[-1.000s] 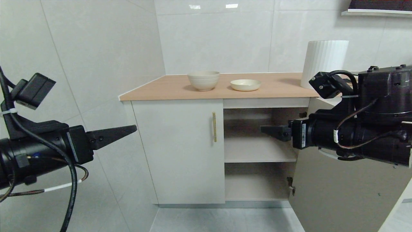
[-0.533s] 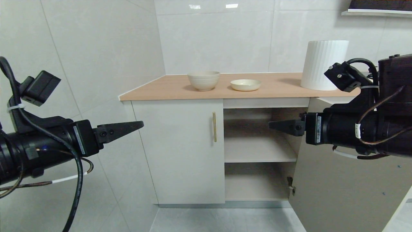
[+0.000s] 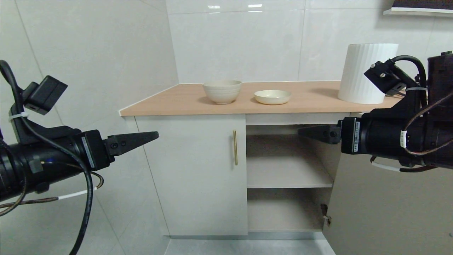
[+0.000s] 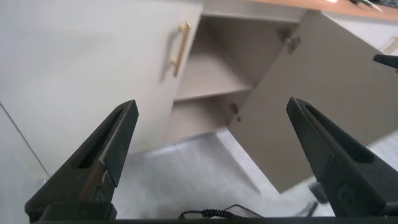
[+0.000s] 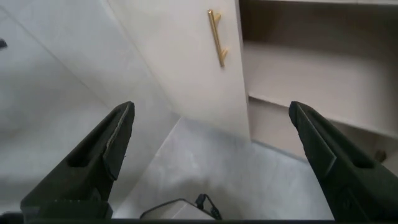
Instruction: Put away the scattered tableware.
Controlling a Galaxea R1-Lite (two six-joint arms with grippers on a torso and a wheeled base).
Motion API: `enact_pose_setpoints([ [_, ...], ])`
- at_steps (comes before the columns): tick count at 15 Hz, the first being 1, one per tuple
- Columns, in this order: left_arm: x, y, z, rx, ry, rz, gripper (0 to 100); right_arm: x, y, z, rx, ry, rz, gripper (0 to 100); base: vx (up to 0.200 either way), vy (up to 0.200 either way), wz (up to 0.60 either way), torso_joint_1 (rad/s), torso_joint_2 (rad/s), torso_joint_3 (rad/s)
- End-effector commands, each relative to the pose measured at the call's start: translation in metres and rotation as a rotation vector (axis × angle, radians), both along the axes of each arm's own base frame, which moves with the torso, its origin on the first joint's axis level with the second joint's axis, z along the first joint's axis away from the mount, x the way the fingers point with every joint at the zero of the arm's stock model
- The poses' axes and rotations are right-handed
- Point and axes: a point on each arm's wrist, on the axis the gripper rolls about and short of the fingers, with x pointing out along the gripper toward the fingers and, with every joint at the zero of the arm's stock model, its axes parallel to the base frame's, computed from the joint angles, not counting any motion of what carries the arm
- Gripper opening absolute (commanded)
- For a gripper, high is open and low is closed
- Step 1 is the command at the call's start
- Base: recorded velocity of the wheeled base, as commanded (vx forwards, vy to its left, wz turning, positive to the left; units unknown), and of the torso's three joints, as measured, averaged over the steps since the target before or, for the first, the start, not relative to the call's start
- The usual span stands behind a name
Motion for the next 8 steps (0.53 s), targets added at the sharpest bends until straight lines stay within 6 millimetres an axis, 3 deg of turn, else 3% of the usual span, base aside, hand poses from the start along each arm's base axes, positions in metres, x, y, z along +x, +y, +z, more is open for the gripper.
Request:
enact_pose_setpoints([
  [1,0.0031,-0.0007,-0.0025,0.002,0.013,0.001,100,0.0002,0.0004,0.0001,0.001,0.000,0.001,100,0.200,0.000,0.00,0.002,0.00,-0.002],
  [8,0.0085,-0.0019,-0.0075,0.005,0.036,-0.001,100,0.0005,0.0007,-0.0026,-0.008,0.014,0.004,100,0.200,0.000,0.00,0.000,0.00,0.000],
])
